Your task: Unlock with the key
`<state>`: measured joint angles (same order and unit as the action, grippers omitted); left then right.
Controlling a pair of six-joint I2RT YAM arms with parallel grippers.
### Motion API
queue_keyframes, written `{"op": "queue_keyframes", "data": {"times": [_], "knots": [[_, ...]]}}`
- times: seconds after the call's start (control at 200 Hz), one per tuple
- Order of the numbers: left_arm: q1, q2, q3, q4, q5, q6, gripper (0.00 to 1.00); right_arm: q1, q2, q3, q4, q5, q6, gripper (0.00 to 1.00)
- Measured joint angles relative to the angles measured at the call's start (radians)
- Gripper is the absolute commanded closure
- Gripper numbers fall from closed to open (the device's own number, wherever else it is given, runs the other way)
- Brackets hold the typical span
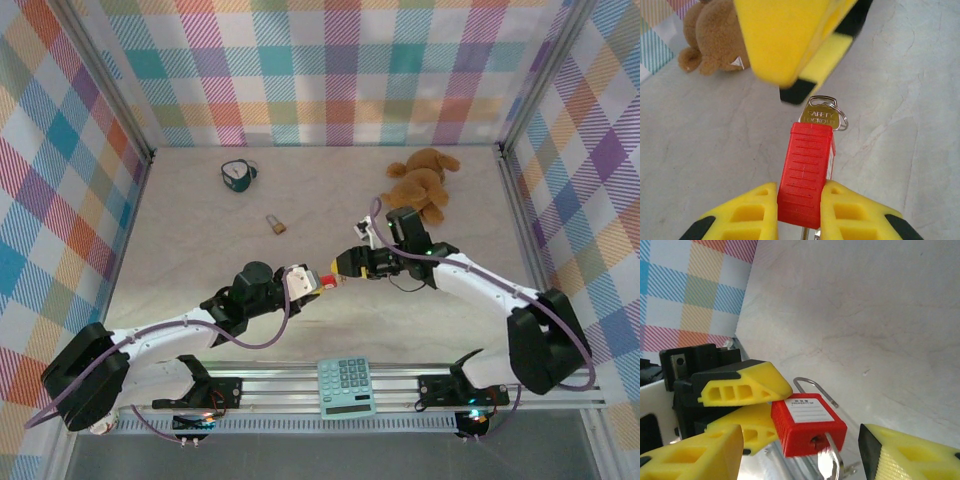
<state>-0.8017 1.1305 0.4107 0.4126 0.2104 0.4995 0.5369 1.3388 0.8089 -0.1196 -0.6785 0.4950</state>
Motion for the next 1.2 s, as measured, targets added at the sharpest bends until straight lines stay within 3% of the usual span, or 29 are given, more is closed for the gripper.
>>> {"op": "queue_keyframes", "data": {"times": [0.21, 0.495, 0.985, 1.2], "knots": [[0.009, -0.008, 0.053, -0.107, 0.040, 0.001, 1.00, 0.059, -0.180, -0.079, 0.029, 0.094, -0.219, 0.34], [0.059, -0.008, 0.154, -0.272, 0.124, 0.018, 1.00, 0.127, -0.161, -0.098, 0.023, 0.160, -0.423, 0.35], [0.080, 0.011, 0.260, -0.454, 0.257, 0.044, 1.00, 0.186, -0.085, -0.068, 0.007, 0.200, -0.512, 0.43], [0.085, 0.016, 0.262, -0.471, 0.271, 0.045, 1.00, 0.191, -0.084, -0.066, 0.005, 0.197, -0.520, 0.58]]}}
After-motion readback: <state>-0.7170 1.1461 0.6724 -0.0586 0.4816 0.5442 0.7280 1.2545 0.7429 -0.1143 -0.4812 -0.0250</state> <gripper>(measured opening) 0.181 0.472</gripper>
